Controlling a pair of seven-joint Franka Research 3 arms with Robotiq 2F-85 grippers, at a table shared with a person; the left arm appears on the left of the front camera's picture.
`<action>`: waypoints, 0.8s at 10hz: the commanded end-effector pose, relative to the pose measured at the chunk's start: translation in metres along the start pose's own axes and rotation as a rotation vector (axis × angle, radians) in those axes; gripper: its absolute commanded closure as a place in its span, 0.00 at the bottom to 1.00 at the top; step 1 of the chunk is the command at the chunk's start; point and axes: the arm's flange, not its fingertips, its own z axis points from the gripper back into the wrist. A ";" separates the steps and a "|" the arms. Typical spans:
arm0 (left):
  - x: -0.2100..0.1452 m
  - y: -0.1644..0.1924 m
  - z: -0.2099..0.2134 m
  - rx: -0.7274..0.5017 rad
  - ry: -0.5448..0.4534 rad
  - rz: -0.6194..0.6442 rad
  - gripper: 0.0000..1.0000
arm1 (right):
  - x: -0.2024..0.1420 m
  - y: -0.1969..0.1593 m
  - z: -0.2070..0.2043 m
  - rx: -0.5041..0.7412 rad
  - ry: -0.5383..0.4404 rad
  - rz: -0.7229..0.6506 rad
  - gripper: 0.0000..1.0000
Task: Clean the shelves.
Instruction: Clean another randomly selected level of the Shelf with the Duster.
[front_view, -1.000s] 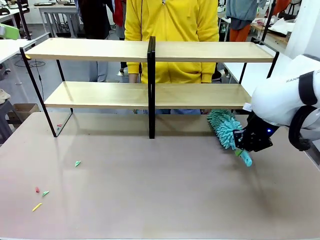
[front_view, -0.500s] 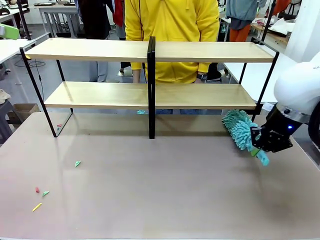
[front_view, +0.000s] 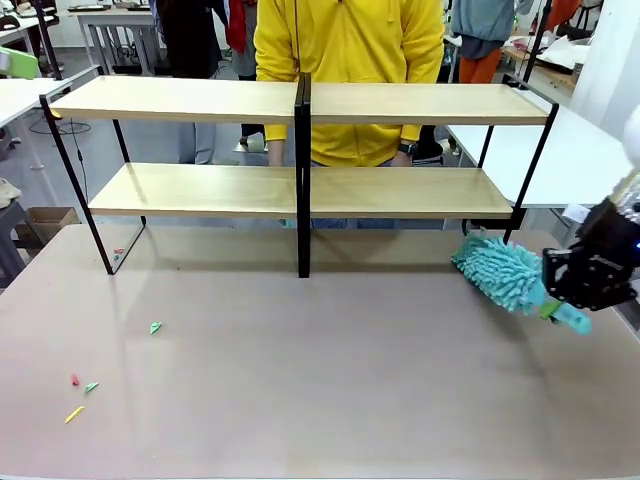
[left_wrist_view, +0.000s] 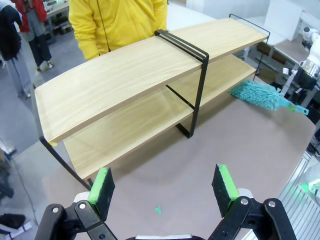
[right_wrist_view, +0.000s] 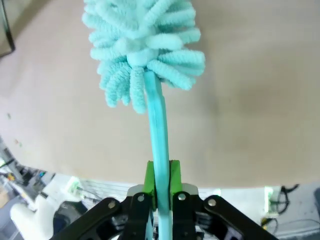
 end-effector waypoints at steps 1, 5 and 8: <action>0.001 -0.002 0.000 0.014 0.002 0.005 0.00 | -0.055 -0.046 0.003 -0.003 0.058 -0.014 0.88; 0.001 -0.002 0.000 0.014 0.002 0.005 0.00 | -0.074 -0.071 0.021 -0.013 0.098 -0.058 0.88; 0.001 -0.002 0.000 0.014 0.002 0.005 0.00 | -0.066 -0.095 0.048 0.301 0.039 0.433 0.88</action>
